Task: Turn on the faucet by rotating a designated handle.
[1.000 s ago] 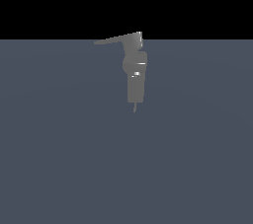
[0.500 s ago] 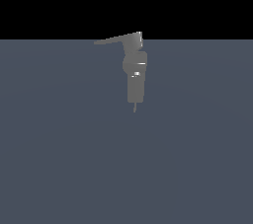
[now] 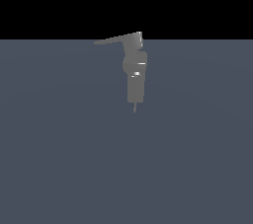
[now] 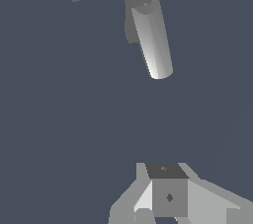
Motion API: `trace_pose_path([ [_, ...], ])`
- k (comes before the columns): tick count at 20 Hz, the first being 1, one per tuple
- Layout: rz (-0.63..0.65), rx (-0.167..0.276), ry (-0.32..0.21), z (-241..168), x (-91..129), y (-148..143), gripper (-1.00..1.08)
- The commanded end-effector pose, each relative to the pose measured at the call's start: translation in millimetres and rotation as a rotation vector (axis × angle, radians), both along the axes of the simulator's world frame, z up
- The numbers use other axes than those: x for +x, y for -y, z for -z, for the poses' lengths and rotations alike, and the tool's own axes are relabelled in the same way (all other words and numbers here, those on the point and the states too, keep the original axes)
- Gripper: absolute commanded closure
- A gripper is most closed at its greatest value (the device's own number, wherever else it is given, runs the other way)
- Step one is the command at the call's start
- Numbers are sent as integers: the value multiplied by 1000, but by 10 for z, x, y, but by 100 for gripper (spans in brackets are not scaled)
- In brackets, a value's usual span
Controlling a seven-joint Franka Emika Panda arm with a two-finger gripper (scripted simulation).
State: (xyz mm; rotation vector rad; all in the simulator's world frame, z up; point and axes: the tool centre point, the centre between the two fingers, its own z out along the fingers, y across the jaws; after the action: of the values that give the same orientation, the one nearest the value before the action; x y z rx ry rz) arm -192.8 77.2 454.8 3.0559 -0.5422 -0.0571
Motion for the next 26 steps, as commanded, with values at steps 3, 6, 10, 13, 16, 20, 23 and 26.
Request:
trace_pose_path([
  [3,90,-6,-8,121,187,-157,108],
  [6,150,-10,-14,201,319,-250,108],
  [10,229,-16,-22,310,503,-359,108],
  [13,288,-21,-27,393,646,-430,108],
  [16,348,-25,-33,477,793,-491,108],
  [20,428,-31,-40,590,994,-557,108],
  [23,488,-37,-46,677,1150,-595,108],
  [26,550,-42,-52,767,1309,-622,108],
])
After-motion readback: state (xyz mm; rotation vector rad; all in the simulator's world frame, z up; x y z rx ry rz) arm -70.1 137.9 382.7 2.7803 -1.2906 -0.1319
